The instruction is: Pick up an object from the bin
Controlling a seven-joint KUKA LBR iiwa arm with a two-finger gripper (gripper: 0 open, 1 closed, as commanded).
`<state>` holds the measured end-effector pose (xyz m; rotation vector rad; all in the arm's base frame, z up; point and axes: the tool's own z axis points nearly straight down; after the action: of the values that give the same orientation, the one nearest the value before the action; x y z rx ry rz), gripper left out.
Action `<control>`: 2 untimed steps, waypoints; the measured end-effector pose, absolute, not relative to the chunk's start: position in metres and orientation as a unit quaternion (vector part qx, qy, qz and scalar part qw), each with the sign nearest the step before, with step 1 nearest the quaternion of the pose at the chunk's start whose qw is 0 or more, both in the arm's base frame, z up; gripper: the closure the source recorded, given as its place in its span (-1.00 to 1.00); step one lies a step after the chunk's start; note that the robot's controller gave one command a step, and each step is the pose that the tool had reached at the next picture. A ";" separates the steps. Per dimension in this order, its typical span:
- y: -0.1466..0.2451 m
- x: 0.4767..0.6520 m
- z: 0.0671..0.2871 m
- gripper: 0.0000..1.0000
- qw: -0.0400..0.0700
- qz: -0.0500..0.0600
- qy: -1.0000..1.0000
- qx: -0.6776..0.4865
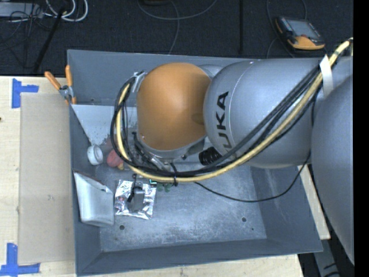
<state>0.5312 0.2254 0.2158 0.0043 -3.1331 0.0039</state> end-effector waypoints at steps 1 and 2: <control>0.189 0.575 0.065 -1.00 0.003 0.001 -0.997 0.076; 0.190 0.576 0.070 1.00 0.000 0.000 -0.997 0.074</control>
Offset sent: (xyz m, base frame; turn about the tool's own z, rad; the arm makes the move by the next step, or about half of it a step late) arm 0.0447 -0.0352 -0.1458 -0.1506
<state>0.5764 0.1896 0.0698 0.2338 -3.1324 -0.0007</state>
